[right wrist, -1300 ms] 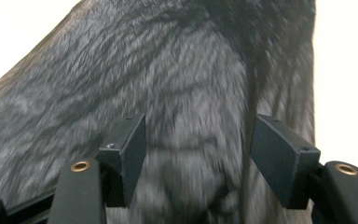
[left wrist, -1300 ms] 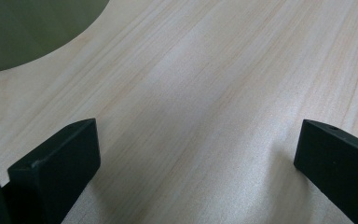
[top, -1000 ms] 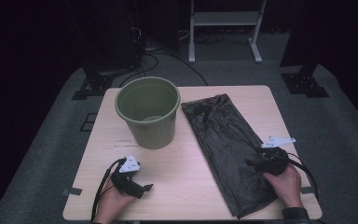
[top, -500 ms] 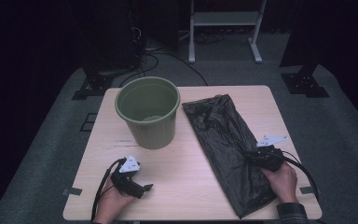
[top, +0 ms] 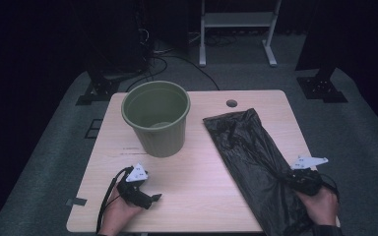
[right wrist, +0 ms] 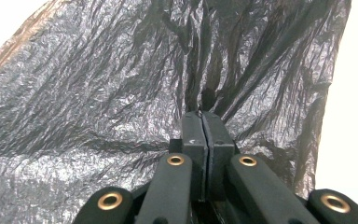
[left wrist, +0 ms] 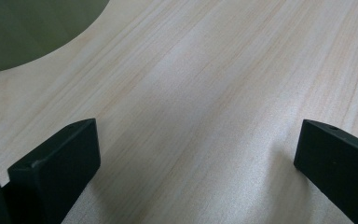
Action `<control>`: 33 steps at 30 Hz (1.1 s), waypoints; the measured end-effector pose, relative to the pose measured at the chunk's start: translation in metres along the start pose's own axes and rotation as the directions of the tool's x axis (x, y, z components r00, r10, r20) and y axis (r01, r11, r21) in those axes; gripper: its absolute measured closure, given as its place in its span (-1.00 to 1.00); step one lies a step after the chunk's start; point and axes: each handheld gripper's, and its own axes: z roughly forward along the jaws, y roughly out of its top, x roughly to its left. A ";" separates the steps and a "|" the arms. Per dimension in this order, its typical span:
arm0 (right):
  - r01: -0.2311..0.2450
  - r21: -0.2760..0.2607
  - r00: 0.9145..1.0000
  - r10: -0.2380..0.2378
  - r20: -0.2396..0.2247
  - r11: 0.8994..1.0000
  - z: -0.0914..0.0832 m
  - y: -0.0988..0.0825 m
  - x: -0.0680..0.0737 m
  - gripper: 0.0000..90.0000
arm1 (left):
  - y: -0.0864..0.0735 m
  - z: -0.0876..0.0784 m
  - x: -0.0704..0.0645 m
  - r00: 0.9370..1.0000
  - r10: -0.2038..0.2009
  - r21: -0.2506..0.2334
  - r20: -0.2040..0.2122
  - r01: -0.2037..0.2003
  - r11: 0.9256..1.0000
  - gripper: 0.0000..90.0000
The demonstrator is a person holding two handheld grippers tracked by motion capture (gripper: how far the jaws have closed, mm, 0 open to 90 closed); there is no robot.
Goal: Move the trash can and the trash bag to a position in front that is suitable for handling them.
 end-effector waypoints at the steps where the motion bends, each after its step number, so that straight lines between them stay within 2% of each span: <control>1: 0.000 0.000 1.000 0.000 0.000 1.000 0.000 0.000 0.000 0.96 | 0.000 0.000 0.000 1.000 0.000 0.000 0.000 0.000 1.000 -1.00; 2: -0.002 0.006 1.000 0.002 0.004 1.000 -0.006 -0.007 0.002 0.84 | 0.000 0.000 0.000 1.000 0.000 0.000 0.000 0.000 1.000 -1.00; 3: -0.002 0.006 1.000 0.002 0.004 1.000 -0.006 -0.007 0.002 0.84 | 0.000 0.000 0.000 1.000 0.000 0.000 0.000 0.000 1.000 -1.00; 4: -0.004 0.001 1.000 0.004 0.007 1.000 -0.009 -0.009 0.002 0.72 | 0.000 0.000 0.000 1.000 0.000 0.000 0.000 0.000 1.000 -1.00; 6: -0.015 -0.018 0.999 0.015 0.037 1.000 -0.014 -0.006 0.004 0.31 | 0.000 0.000 0.000 1.000 0.000 0.000 0.000 0.000 1.000 -1.00; 8: -0.018 -0.041 0.999 0.020 0.048 0.999 -0.018 0.001 0.006 0.00 | 0.000 0.000 0.000 1.000 0.000 0.000 0.000 0.000 1.000 -1.00; 9: -0.019 -0.072 0.998 0.023 0.059 0.997 -0.022 0.012 0.009 -0.23 | 0.000 0.000 0.000 1.000 0.000 0.000 0.000 0.000 1.000 -1.00; 10: -0.019 -0.072 0.998 0.023 0.059 0.997 -0.022 0.012 0.009 -0.23 | 0.000 0.000 0.000 1.000 0.000 0.000 0.000 0.000 1.000 -1.00; 12: -0.021 -0.096 0.998 0.027 0.061 0.995 -0.022 0.024 0.011 -0.51 | 0.000 0.000 0.000 1.000 0.000 0.000 0.000 0.000 1.000 -1.00; 13: -0.015 -0.105 0.998 0.022 0.064 0.994 -0.015 0.036 0.012 -0.62 | 0.000 0.000 0.000 1.000 0.000 0.000 0.000 0.000 1.000 -1.00; 15: -0.005 -0.112 0.998 0.011 0.056 0.994 -0.011 0.041 0.013 -0.62 | 0.000 0.000 0.000 1.000 0.000 0.000 0.000 0.000 1.000 -1.00; 16: 0.027 -0.136 0.999 -0.021 0.048 0.990 -0.001 0.050 0.014 -0.67 | 0.000 0.000 0.000 1.000 0.000 0.000 0.000 0.000 1.000 -1.00; 17: 0.027 -0.136 0.999 -0.021 0.048 0.990 -0.001 0.050 0.014 -0.67 | 0.000 0.000 0.000 1.000 0.000 0.000 0.000 0.000 1.000 -1.00; 20: 0.029 -0.161 0.999 -0.023 0.035 0.987 0.019 0.063 0.012 -0.69 | 0.000 0.000 0.000 1.000 0.000 0.000 0.000 0.000 1.000 -1.00; 21: 0.029 -0.161 0.999 -0.023 0.035 0.987 0.019 0.063 0.012 -0.69 | 0.000 0.000 0.000 1.000 0.000 0.000 0.000 0.000 1.000 -1.00; 23: 0.031 -0.146 0.999 -0.026 0.037 0.989 0.035 0.066 0.009 -0.71 | 0.000 0.000 0.000 1.000 0.000 0.000 0.000 0.000 1.000 -1.00; 25: 0.030 -0.137 0.999 -0.025 0.038 0.990 0.039 0.066 0.008 -0.71 | 0.000 0.000 0.000 1.000 -0.001 0.000 0.000 0.001 1.000 -1.00; 30: 0.048 -0.088 0.999 -0.046 0.030 0.995 0.066 0.064 0.008 -0.71 | 0.000 0.000 0.000 1.000 -0.001 0.000 -0.002 0.001 1.000 -1.00; 33: 0.047 -0.068 0.999 -0.045 0.030 0.997 0.072 0.062 0.008 -0.71 | 0.000 0.000 0.000 1.000 -0.001 0.000 -0.002 0.001 1.000 -1.00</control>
